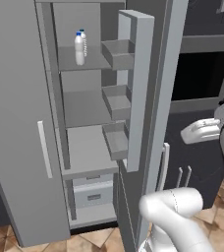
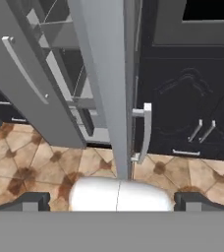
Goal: Take the bottled waters from the counter and place them in the freezer to freeze. Close the freezer door after placing the bottles.
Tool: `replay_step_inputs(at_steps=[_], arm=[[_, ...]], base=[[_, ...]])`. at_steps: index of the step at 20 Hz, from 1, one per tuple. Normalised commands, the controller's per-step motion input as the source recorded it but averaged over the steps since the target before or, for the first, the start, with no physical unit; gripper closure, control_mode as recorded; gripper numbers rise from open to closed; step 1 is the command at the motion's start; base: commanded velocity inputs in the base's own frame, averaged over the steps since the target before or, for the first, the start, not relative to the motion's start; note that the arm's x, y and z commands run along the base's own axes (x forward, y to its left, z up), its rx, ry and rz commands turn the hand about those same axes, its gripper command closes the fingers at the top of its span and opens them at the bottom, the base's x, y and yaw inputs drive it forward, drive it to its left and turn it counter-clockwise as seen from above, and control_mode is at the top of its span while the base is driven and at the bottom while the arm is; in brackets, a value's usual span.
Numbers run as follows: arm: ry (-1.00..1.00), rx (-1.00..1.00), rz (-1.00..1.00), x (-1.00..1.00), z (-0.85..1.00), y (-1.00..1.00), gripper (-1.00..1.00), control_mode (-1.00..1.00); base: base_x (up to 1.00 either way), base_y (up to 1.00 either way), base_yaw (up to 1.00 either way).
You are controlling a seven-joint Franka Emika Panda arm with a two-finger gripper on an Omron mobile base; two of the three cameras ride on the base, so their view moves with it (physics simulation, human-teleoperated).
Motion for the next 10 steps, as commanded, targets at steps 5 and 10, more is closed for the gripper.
replay_step_inputs(at_steps=[5, 10], arm=[[0.00, 0.05, 0.18, 0.82, 0.00, -0.52, -1.00, -1.00], [0.00, 0.00, 0.14, 0.79, 0.00, -0.32, -1.00, -1.00]], base=[[0.00, 0.00, 0.00], [0.00, 0.00, 0.00]])
